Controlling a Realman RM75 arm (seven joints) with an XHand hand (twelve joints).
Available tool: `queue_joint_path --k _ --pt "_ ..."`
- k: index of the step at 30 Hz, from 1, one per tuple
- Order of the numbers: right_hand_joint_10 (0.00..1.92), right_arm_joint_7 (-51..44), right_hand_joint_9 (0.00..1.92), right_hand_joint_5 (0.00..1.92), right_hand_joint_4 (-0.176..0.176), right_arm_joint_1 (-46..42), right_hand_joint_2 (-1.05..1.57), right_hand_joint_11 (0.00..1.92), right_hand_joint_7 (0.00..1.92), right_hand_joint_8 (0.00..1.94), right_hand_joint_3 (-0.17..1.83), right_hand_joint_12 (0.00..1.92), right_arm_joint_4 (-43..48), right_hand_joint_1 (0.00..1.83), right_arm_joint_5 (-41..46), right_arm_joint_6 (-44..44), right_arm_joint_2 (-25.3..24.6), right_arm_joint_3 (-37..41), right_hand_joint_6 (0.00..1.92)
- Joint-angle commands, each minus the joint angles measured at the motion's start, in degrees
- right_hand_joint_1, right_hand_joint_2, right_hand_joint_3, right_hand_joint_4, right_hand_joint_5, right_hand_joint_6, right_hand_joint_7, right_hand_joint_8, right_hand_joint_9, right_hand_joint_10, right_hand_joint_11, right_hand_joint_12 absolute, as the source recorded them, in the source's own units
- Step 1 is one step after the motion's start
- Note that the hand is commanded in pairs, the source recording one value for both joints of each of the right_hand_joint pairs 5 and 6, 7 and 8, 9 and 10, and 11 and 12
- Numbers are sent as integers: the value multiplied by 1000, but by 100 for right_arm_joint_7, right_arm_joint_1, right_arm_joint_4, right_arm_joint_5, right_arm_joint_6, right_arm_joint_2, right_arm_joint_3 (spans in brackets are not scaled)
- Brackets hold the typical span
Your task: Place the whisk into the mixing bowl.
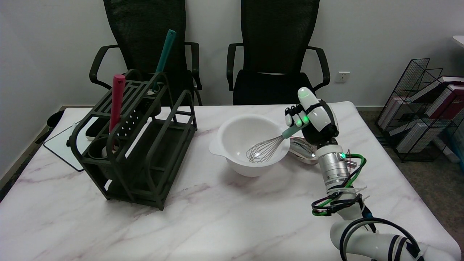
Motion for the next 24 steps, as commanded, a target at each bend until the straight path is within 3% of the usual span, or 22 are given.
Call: queue_joint_path --k 1,3,8,11,12,13,16,18,19,24 --pt "1555 245 1555 1920 0 -54 1365 1348 1700 1700 470 1348 398 1060 112 196 -80 -122 1920" --pt "1483 317 1483 1920 0 -54 1167 1272 1620 1620 662 1272 429 1074 110 196 -80 -124 1920" --pt "1363 272 1363 1384 0 -51 628 1171 1496 1496 956 1171 483 1139 214 175 -79 -183 1384" --pt "1203 336 1203 1089 0 -36 423 1037 1355 1355 1005 1037 516 1168 112 316 -80 -112 1089" --pt "1122 336 1122 1005 0 -28 376 984 1305 1305 1001 984 550 1174 112 381 -80 -106 1005" --pt "834 336 834 875 0 -22 283 882 1191 1191 1063 882 567 1182 112 430 -80 -100 875" --pt "645 347 645 781 0 -13 188 783 1013 1013 1168 783 595 1170 135 669 -80 -57 781" --pt "576 1013 576 703 0 -30 131 707 912 912 1237 707 370 1152 -765 1368 -80 558 703" --pt "562 421 562 683 0 -15 123 689 888 888 1244 689 575 1147 259 1015 -72 75 683" --pt "555 438 555 618 0 -239 174 678 847 847 1154 678 575 1133 326 1503 29 720 618"
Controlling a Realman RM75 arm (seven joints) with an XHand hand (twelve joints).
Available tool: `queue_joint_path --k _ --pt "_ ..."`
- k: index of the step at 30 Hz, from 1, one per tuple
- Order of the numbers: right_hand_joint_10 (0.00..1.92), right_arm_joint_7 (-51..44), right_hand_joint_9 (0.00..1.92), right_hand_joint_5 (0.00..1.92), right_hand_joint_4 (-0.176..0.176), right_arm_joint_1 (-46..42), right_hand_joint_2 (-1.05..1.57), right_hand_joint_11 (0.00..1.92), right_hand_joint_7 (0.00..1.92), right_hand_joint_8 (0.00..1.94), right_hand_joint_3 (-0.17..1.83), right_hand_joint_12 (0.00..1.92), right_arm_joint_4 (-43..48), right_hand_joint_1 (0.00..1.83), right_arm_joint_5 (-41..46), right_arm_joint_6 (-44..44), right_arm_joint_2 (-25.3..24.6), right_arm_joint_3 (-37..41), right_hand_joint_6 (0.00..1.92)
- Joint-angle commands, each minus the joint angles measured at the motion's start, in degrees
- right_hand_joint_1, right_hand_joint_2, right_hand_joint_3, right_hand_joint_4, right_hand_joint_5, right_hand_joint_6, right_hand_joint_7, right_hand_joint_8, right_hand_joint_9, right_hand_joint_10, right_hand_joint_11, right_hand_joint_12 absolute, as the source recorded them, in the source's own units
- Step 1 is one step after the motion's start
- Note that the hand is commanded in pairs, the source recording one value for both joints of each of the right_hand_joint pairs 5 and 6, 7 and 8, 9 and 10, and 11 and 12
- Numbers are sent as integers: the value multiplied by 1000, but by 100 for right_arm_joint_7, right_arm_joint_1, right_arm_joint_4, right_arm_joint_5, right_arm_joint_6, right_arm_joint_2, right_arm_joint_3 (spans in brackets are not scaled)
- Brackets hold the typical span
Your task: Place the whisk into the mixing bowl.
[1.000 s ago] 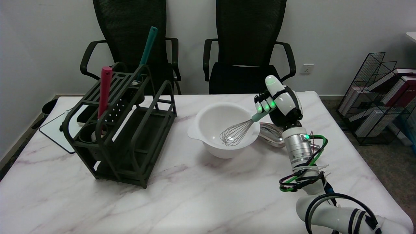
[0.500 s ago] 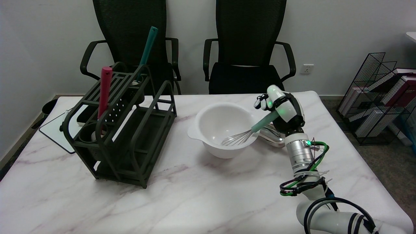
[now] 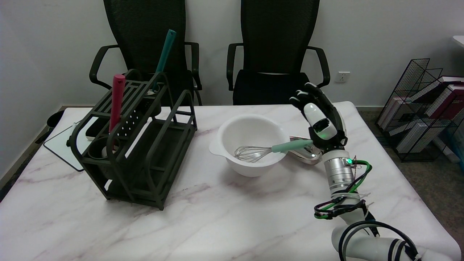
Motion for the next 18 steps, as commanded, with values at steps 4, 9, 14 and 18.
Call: queue_joint_path --k 4,9,14,18 --pt "574 8 574 645 0 -454 343 691 928 928 981 691 389 1127 262 1562 221 1210 645" --pt "629 -684 629 754 0 -927 564 742 1054 1054 874 742 859 1106 822 2213 210 1613 754" --pt "655 -1717 655 777 0 -1529 580 756 1085 1085 893 756 834 1092 1033 2499 205 1969 777" --pt "664 -2600 664 787 0 -1785 581 761 1101 1101 910 761 773 1081 1163 2735 132 1814 787"
